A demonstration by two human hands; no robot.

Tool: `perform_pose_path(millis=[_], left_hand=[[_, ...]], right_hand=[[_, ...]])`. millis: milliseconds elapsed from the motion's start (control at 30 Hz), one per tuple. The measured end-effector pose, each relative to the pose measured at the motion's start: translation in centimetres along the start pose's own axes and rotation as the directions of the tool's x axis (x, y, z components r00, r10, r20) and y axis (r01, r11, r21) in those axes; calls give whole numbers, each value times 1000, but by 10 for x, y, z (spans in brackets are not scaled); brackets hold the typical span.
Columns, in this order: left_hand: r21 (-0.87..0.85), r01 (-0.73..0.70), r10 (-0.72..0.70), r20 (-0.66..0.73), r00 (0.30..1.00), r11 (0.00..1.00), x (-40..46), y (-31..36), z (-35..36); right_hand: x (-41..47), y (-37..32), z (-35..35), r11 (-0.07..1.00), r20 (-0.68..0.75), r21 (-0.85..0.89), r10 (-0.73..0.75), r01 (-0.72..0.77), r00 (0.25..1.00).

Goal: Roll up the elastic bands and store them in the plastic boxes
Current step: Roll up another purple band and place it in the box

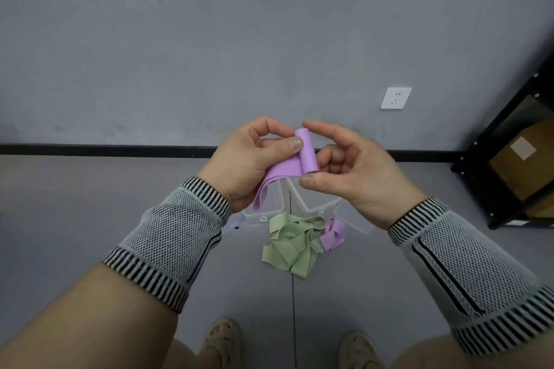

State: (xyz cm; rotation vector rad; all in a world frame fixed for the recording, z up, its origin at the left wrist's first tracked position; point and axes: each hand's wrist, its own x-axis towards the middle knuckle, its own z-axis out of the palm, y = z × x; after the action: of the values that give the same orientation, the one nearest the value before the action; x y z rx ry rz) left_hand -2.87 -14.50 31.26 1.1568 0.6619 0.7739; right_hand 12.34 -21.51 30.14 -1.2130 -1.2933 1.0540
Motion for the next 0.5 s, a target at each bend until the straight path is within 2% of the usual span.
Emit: perform_pose_path(millis=[200, 300, 333, 400, 500], left_hand=[[3, 2, -2, 42, 999, 1000, 1, -2, -2], [17, 1, -2, 41, 999, 1000, 3, -2, -4], [62, -3, 1, 30, 1000, 998, 4, -2, -5], [283, -24, 33, -28, 999, 959, 4, -4, -9], [596, -42, 115, -85, 990, 802, 5, -10, -11]], right_hand=[[0, 1, 1, 996, -5, 87, -25, 25, 1000], [1, 4, 0, 997, -15, 70, -24, 25, 1000], [1, 4, -1, 999, -25, 31, -20, 21, 999], [1, 5, -3, 986, -49, -167, -27, 19, 998], [1, 7, 0, 821, -48, -569, -101, 56, 994]])
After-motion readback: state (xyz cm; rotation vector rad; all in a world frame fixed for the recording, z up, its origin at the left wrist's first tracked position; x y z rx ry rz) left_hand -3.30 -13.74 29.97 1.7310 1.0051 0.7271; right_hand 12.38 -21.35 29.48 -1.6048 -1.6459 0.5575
